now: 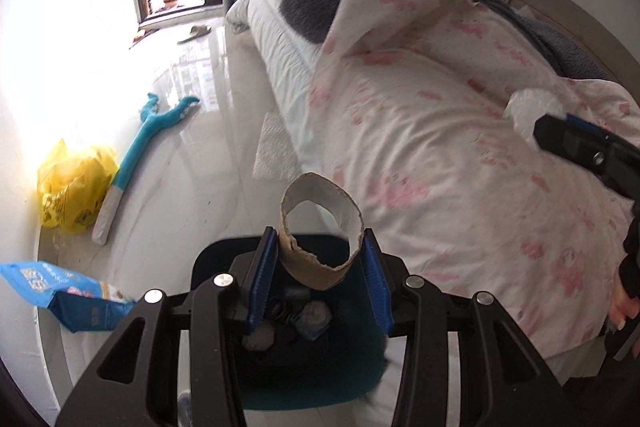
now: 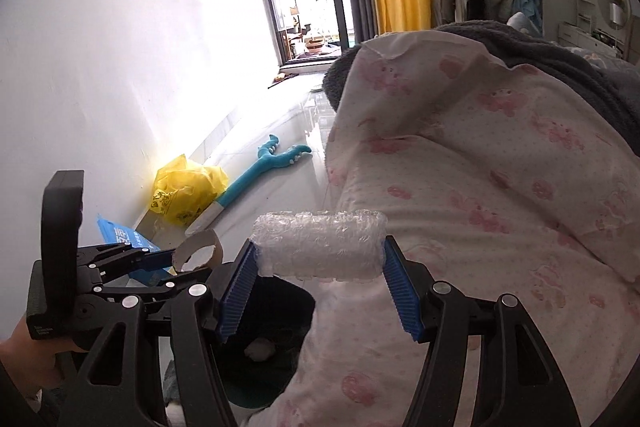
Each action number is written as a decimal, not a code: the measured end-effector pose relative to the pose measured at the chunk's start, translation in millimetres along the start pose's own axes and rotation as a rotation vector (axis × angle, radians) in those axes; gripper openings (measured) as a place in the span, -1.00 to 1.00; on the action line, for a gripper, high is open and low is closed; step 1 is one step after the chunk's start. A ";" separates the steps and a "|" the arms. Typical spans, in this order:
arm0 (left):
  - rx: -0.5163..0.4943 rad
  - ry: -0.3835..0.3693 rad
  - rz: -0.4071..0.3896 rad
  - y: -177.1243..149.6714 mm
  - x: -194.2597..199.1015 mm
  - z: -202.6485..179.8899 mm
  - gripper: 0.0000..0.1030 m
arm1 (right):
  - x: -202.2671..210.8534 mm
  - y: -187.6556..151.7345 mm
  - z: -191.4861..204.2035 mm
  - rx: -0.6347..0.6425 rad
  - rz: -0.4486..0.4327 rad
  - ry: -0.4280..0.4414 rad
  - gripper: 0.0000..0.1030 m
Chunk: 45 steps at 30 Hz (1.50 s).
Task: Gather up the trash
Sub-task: 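Carry both items over the teal bin and open both grippers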
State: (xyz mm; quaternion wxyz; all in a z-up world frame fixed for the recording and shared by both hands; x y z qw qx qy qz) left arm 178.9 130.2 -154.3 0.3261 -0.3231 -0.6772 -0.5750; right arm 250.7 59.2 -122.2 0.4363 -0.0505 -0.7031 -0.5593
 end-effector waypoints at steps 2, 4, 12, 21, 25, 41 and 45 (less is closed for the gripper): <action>0.011 -0.001 0.027 -8.8 -2.8 10.2 -0.12 | -3.7 -1.0 13.7 0.019 0.002 0.009 0.23; 0.004 0.009 0.050 -18.4 -3.6 20.1 -0.12 | -8.4 -3.1 26.7 0.035 0.008 0.015 0.23; 0.020 -0.005 0.121 -44.7 -2.6 47.5 -0.12 | -25.3 -11.9 60.8 0.062 0.035 0.031 0.23; 0.049 -0.047 0.215 -70.6 -15.3 61.6 -0.09 | -45.9 -21.6 89.5 0.082 0.078 0.062 0.23; 0.053 -0.045 0.240 -79.5 -17.8 67.4 0.23 | -56.5 -28.1 99.8 0.084 0.105 0.077 0.23; 0.135 0.018 0.127 -67.8 8.8 108.5 0.71 | -107.9 -57.7 106.5 0.016 0.253 0.095 0.23; 0.137 0.025 0.057 -58.5 22.5 112.0 0.71 | -123.5 -67.4 106.3 0.000 0.297 0.089 0.23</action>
Point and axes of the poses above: each gripper's, at about its wrist camera, not at the fingertips, and x roughly against the way its jaws point, z to its left, y to its top, the point moved 6 cm from there along -x, roughly the way its jaws point, and after that the axes turned 2 degrees about z, right-handed, at the moved point
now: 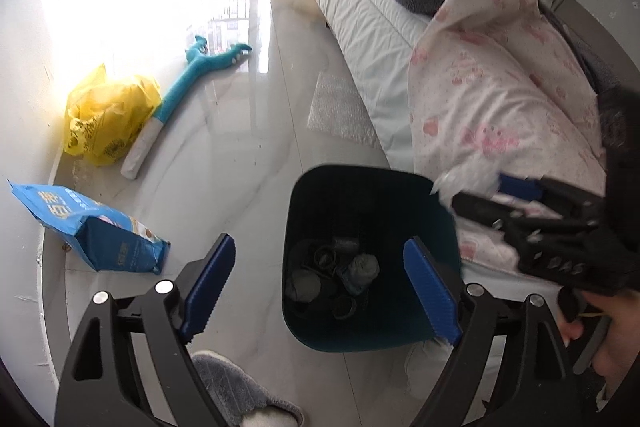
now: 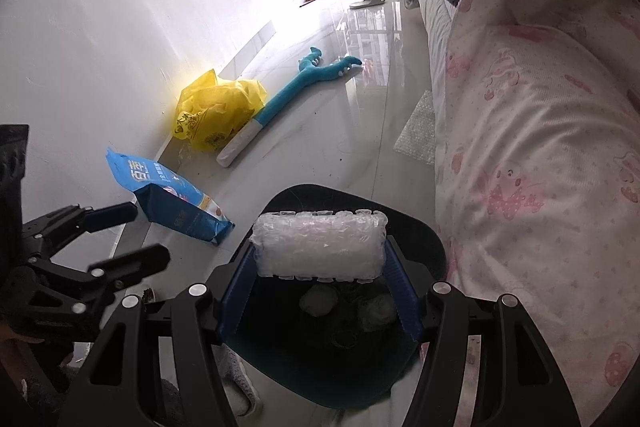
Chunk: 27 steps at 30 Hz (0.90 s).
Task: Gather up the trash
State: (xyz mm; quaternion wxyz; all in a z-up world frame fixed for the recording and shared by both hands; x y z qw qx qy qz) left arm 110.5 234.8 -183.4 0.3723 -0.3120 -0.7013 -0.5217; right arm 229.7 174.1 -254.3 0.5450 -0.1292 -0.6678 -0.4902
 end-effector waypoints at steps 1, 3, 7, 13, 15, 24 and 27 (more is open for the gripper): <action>-0.006 0.001 -0.026 2.8 4.8 -0.4 0.71 | -5.2 -1.4 0.2 -0.003 0.010 -0.002 0.23; -0.024 0.011 -0.075 7.8 12.9 -2.0 0.71 | -14.3 -4.9 1.2 -0.006 0.032 -0.006 0.23; -0.072 0.061 -0.167 18.9 33.2 -8.3 0.71 | -32.3 -13.1 4.9 -0.008 0.078 -0.020 0.23; -0.036 0.009 -0.280 36.1 65.1 -11.9 0.71 | -47.2 -21.4 5.1 0.006 0.126 -0.041 0.23; -0.017 0.000 -0.311 41.5 74.7 -12.8 0.71 | -51.0 -24.6 4.1 0.014 0.141 -0.051 0.24; -0.070 0.006 -0.461 56.3 117.6 -44.3 0.88 | -36.6 -32.7 -0.5 0.007 0.156 -0.053 0.58; -0.112 0.042 -0.496 55.8 124.1 -51.1 0.92 | -20.7 -30.0 4.5 0.029 0.118 -0.061 0.59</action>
Point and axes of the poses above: each gripper's, at about its wrist camera, not at the fingertips, and x roughly against the way its jaws point, z to its left, y to its top, the point moved 6 cm from there along -x, roughly the way its jaws point, and after that the axes turned 2 degrees about z, right-handed, at the moved point
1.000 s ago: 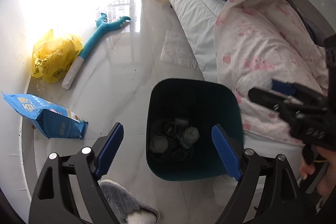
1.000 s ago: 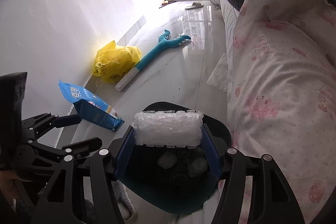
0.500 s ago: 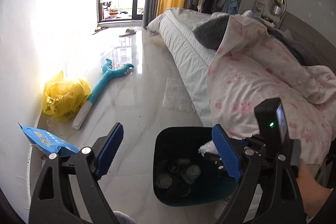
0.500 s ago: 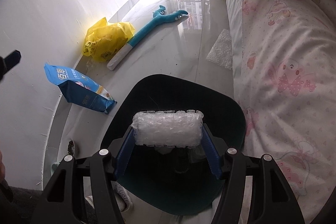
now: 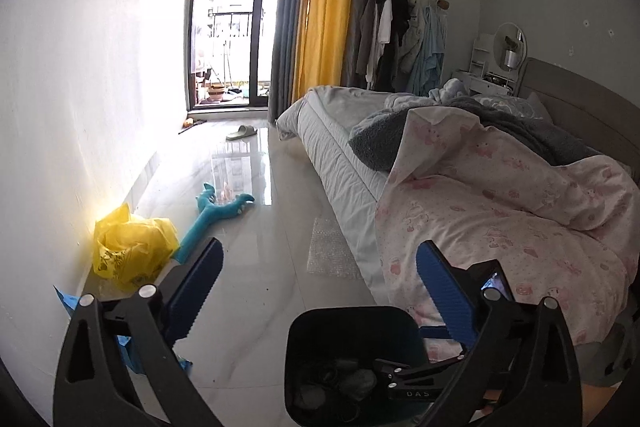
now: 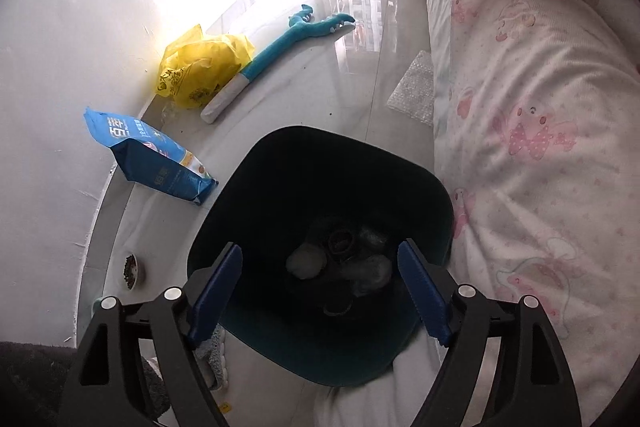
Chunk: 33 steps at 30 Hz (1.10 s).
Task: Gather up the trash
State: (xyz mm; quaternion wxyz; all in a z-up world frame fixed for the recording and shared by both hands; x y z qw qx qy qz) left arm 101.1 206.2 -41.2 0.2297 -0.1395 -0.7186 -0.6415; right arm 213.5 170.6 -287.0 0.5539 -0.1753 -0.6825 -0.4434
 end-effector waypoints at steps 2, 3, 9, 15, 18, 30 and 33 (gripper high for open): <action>-0.003 -0.007 -0.010 1.1 -0.2 -3.0 0.93 | 12.9 1.1 1.4 0.007 -0.041 -0.007 0.68; 0.003 -0.016 -0.008 0.6 0.1 -4.1 0.93 | 21.4 1.2 0.7 0.007 -0.067 -0.012 0.71; 0.038 -0.029 0.020 1.1 -7.1 -16.4 0.94 | 71.5 -2.4 -19.5 -0.005 -0.219 -0.036 0.78; 0.053 -0.072 0.008 1.6 -3.6 -35.4 0.94 | 131.5 -13.6 -57.6 -0.048 -0.355 -0.101 0.89; 0.008 -0.074 0.011 -3.6 -0.7 -49.2 0.94 | 161.1 -23.6 -74.7 -0.071 -0.391 -0.147 0.93; -0.049 -0.018 -0.002 -11.6 -7.9 -88.5 0.94 | 249.1 -47.1 -150.2 -0.211 -0.589 -0.211 0.93; -0.067 -0.021 0.012 -18.8 -10.5 -97.9 0.94 | 253.1 -58.0 -170.0 -0.266 -0.608 -0.205 0.93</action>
Point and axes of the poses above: each gripper's, at about its wrist camera, not at the fingertips, and x roughly against the way its jaws point, z to its left, y to its top, the point moved 6 cm from there along -x, roughly the way its jaws point, and after that the axes turned 2 degrees about z, right-handed, at the moved point
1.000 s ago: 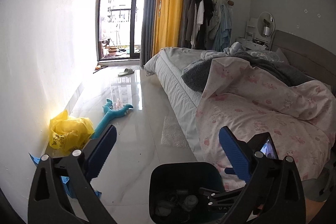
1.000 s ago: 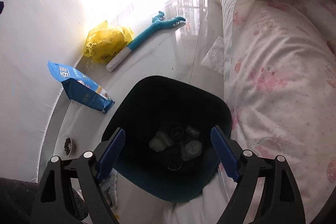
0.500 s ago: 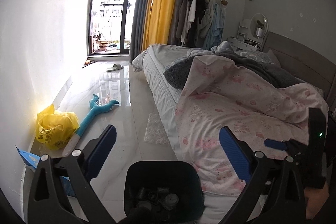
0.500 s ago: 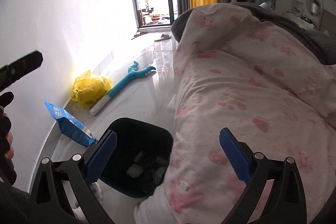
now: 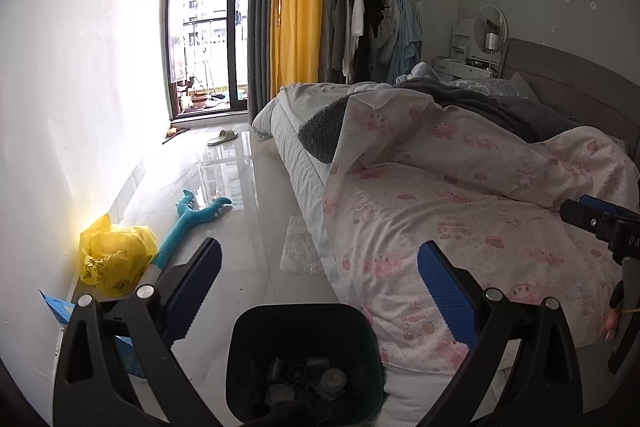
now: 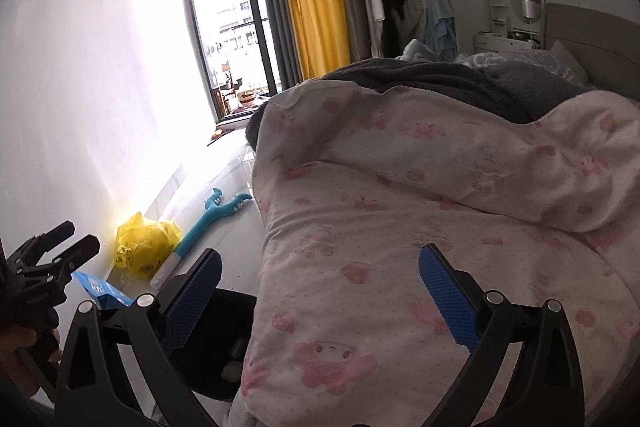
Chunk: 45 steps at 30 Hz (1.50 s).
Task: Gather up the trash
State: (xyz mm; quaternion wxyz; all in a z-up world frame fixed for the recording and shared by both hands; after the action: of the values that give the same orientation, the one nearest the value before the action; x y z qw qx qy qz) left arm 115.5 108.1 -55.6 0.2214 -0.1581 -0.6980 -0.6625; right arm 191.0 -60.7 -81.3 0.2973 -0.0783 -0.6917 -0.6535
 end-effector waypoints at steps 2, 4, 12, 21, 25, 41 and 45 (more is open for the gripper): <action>-0.018 -0.003 0.009 -3.2 -1.5 -6.4 0.94 | 0.3 -5.1 -10.2 -0.015 0.016 0.006 0.94; -0.030 0.001 0.009 -4.9 -2.2 -12.6 0.94 | 2.2 -8.6 -18.6 -0.018 0.031 0.011 0.94; -0.037 -0.002 -0.006 -3.3 -3.4 -27.3 0.94 | 32.2 2.6 -31.8 0.084 -0.024 -0.011 0.93; -0.008 -0.019 0.010 -4.1 -12.6 -36.4 0.94 | 39.1 4.6 -39.1 0.116 -0.027 0.026 0.93; -0.004 -0.011 0.011 -4.3 -14.4 -39.2 0.94 | 40.8 1.3 -29.6 0.166 -0.023 0.044 0.93; 0.000 -0.008 0.017 -3.7 -18.9 -47.4 0.94 | 49.7 -0.9 -32.6 0.153 -0.025 0.048 0.93; 0.004 -0.006 0.021 -4.4 -20.0 -48.2 0.94 | 49.0 -0.9 -33.3 0.157 -0.023 0.046 0.93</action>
State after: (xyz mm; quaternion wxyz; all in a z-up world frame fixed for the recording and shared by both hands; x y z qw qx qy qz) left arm 135.0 61.3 -68.6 0.2265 -0.1671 -0.6983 -0.6581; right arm 161.1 -106.2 -58.0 0.3107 -0.0320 -0.7346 -0.6023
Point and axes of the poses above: each gripper's, at about its wrist camera, not at the fingertips, and x roughly against the way its jaws point, z to its left, y to its top, the point moved 6 cm from there along -x, roughly the way its jaws point, and after that the axes turned 2 degrees about z, right-handed, at the moved point
